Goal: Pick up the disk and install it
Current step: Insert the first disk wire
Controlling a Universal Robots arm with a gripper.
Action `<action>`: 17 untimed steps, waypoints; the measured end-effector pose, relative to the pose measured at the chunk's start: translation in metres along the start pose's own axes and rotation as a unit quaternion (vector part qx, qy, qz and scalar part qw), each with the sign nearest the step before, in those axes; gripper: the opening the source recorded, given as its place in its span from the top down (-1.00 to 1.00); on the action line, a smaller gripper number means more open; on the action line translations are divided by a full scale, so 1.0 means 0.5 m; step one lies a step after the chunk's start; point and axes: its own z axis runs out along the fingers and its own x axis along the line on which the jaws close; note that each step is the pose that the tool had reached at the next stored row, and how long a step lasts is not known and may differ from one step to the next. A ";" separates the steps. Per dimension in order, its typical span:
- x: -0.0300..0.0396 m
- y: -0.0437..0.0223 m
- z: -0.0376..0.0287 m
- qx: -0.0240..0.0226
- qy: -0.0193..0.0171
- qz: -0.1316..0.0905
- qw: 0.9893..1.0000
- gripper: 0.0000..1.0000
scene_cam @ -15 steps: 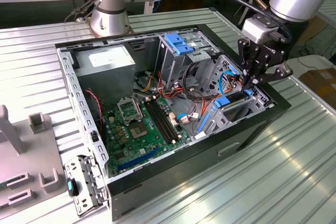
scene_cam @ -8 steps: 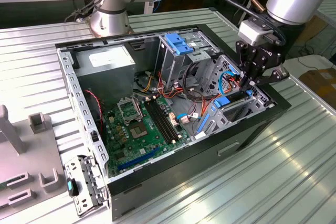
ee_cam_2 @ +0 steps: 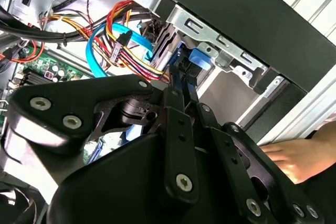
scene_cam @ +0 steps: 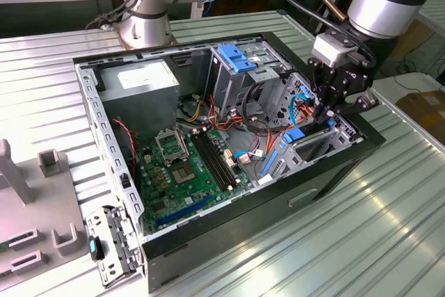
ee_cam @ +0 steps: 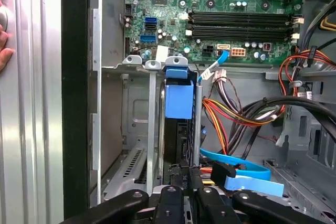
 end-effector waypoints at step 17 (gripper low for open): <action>0.000 0.000 0.001 0.000 -0.002 -0.001 1.000 0.66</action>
